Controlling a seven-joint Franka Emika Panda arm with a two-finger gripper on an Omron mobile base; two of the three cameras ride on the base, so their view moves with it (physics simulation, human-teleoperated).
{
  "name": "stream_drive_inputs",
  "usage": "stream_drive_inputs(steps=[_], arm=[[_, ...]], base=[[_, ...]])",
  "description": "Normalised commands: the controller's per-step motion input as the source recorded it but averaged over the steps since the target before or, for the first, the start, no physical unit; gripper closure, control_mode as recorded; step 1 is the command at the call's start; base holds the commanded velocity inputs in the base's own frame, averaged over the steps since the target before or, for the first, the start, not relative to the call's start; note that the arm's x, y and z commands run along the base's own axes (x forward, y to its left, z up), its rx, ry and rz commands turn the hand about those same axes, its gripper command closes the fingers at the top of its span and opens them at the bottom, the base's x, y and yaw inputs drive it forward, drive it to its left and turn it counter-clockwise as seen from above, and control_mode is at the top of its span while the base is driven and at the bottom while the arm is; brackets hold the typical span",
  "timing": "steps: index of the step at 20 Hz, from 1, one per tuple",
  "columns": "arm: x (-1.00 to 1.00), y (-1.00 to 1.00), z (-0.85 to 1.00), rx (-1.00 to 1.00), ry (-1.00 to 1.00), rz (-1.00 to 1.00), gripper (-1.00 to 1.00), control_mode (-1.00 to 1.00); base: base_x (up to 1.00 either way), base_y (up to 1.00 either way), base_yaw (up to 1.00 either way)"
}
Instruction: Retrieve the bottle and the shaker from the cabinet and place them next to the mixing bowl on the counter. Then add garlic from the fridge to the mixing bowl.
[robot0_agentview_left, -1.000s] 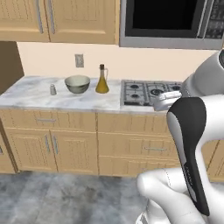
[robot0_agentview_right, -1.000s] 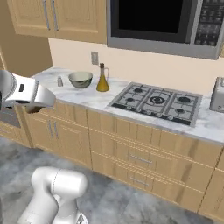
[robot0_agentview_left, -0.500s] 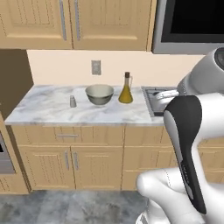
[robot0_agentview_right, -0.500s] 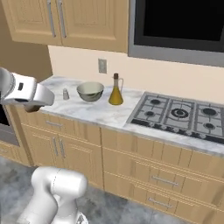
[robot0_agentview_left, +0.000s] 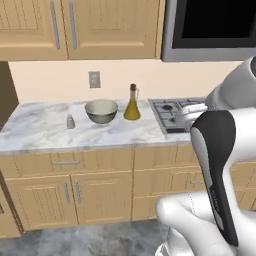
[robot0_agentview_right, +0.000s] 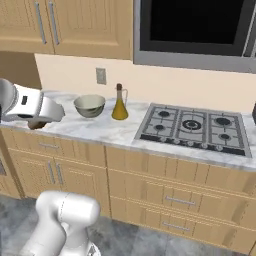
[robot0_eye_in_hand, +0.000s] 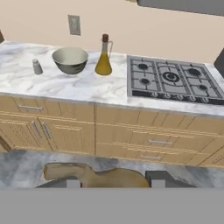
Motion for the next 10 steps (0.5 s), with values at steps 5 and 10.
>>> stream_drive_inputs(steps=[5, 10], arm=[[0.00, 0.00, 0.00, 0.00, 0.00, 0.00, 1.00, 1.00], [0.00, 0.00, 0.00, 0.00, 0.00, 0.00, 1.00, 1.00]], base=[[0.44, 0.45, -0.31], [0.55, 0.52, -0.30]])
